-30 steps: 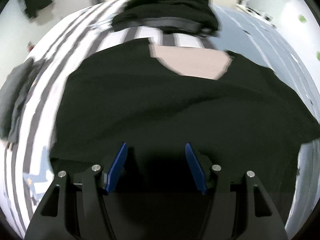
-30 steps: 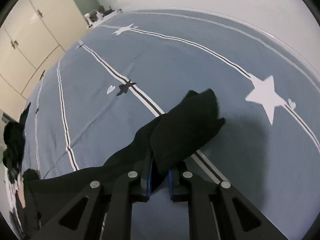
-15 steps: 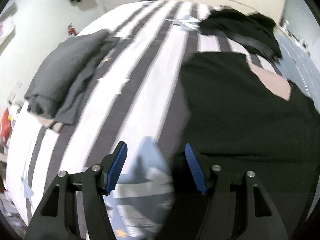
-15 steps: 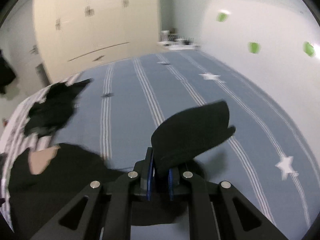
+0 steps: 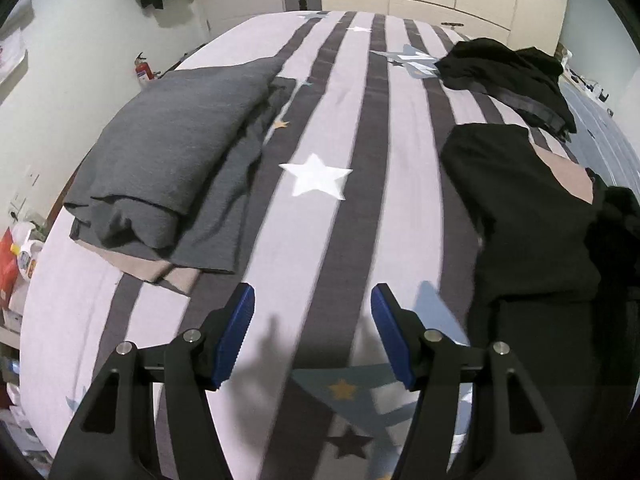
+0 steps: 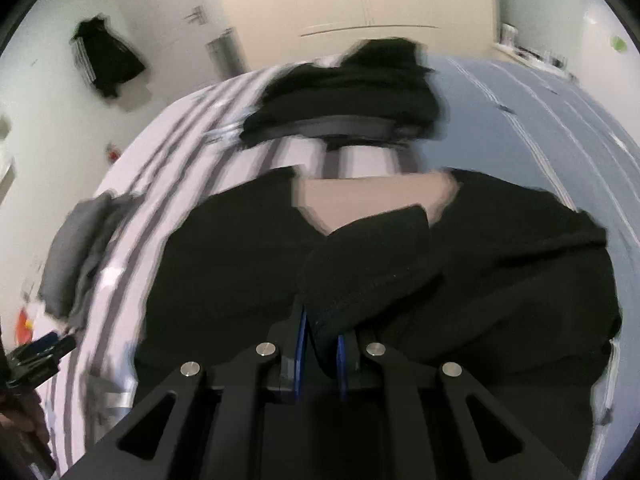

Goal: Fold clothes

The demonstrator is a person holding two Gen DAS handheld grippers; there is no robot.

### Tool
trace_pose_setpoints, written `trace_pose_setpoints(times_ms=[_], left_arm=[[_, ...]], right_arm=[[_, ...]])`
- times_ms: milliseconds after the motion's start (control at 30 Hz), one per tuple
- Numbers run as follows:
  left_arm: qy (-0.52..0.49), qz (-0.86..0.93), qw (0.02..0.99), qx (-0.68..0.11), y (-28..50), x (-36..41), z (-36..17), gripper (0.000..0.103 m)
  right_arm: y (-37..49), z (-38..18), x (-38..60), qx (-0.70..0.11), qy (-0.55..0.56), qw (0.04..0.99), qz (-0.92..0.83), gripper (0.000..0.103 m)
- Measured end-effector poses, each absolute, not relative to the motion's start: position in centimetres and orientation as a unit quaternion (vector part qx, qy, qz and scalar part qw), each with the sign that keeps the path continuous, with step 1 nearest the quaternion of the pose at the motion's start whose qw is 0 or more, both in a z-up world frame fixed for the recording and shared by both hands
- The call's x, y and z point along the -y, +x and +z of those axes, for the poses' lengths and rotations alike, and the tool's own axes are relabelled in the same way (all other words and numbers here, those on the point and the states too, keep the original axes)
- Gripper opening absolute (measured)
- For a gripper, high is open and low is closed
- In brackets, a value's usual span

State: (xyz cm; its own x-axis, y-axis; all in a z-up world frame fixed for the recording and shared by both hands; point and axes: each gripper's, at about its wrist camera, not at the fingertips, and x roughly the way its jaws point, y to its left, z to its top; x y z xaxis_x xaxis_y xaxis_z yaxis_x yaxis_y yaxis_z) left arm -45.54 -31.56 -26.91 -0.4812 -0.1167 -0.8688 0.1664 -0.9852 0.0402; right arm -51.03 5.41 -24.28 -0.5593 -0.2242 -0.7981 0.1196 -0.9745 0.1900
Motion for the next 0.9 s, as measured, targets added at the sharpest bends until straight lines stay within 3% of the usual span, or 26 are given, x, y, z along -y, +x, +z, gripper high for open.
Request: trace_pose_setpoints(times_ms=[133, 233, 267, 333, 500, 733, 900], left_arm=[[0.509, -0.856, 0.084, -0.038, -45.3, 32.8, -27.4, 0.058], [0.519, -0.85, 0.079, -0.045, -45.6, 32.5, -27.9, 0.058], [0.522, -0.848, 0.075, -0.047, -45.8, 32.1, -28.0, 0.058], [0.524, -0.848, 0.063, -0.052, -46.1, 31.0, -28.0, 0.058], [0.521, -0.851, 0.024, -0.057, -47.6, 26.7, -27.4, 0.058], [0.51, -0.857, -0.047, -0.053, -51.1, 18.9, -26.2, 0.058], [0.512, -0.855, -0.076, -0.038, -54.4, 13.9, -26.6, 0.06]], right_arm=[[-52.2, -24.7, 0.9, 0.057, 0.471, 0.129, -0.871, 0.011], [-53.3, -26.5, 3.8, 0.043, 0.513, 0.152, -0.844, 0.027], [-53.3, -27.3, 4.1, 0.038, 0.533, 0.153, -0.831, 0.037], [-53.2, -28.2, 3.4, 0.038, 0.55, 0.16, -0.819, 0.038], [-49.8, -27.3, -3.2, 0.002, 0.514, 0.175, -0.84, 0.046], [-47.9, -29.1, -18.8, 0.024, 0.534, 0.022, -0.845, 0.046], [-47.7, -29.0, -25.8, 0.057, 0.52, -0.037, -0.851, 0.046]])
